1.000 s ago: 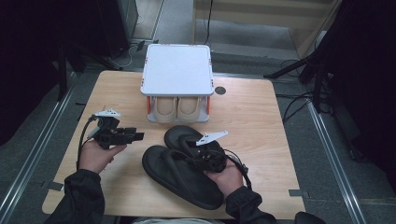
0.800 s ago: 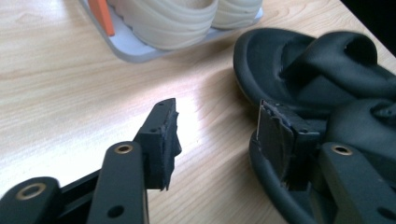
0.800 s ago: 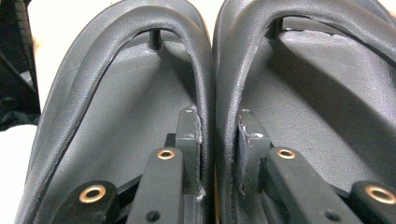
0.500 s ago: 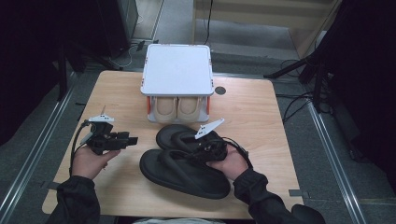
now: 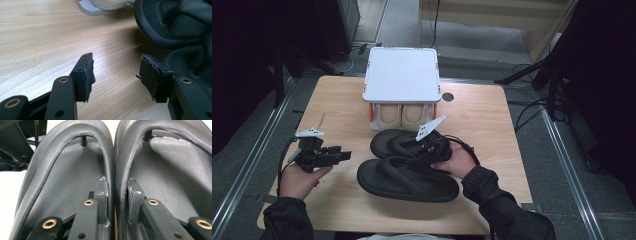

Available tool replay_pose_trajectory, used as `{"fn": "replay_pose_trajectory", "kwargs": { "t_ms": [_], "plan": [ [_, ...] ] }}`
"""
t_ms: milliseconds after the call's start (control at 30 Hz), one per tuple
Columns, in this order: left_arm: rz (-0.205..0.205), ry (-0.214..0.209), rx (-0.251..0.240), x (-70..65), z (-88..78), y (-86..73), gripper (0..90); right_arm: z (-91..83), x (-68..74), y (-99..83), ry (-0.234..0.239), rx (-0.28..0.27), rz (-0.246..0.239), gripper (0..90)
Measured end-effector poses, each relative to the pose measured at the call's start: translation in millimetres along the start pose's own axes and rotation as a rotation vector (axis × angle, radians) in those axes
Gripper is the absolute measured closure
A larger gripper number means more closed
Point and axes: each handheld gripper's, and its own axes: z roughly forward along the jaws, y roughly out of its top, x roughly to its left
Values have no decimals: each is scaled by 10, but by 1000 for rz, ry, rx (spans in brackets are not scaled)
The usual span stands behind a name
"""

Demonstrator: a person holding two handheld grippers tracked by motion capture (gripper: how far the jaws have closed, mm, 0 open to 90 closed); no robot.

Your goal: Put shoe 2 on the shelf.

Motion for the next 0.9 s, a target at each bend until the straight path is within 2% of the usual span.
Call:
{"fn": "replay_pose_trajectory", "kwargs": {
  "t_ms": [100, 200, 300, 333, 533, 900],
  "plan": [
    [1, -1, -10, -6, -12, -2, 454, -35, -5, 42, 13, 0, -7, 752],
    [1, 1, 2, 1, 5, -2, 449, -115, 0, 110, 28, -7, -22, 752],
    [-4, -8, 1, 11, 15, -3, 445, -153, 7, 140, 30, -7, -26, 751],
    [-3, -12, 3, 15, 18, -3, 440, -183, 17, 167, 29, -6, -47, 752],
    [2, -8, 3, 21, 24, -4, 439, -279, 56, 262, 34, 5, -71, 751],
    [-1, -3, 3, 28, 21, -5, 439, -549, 91, 525, 47, -9, -68, 751]
  ]
}}
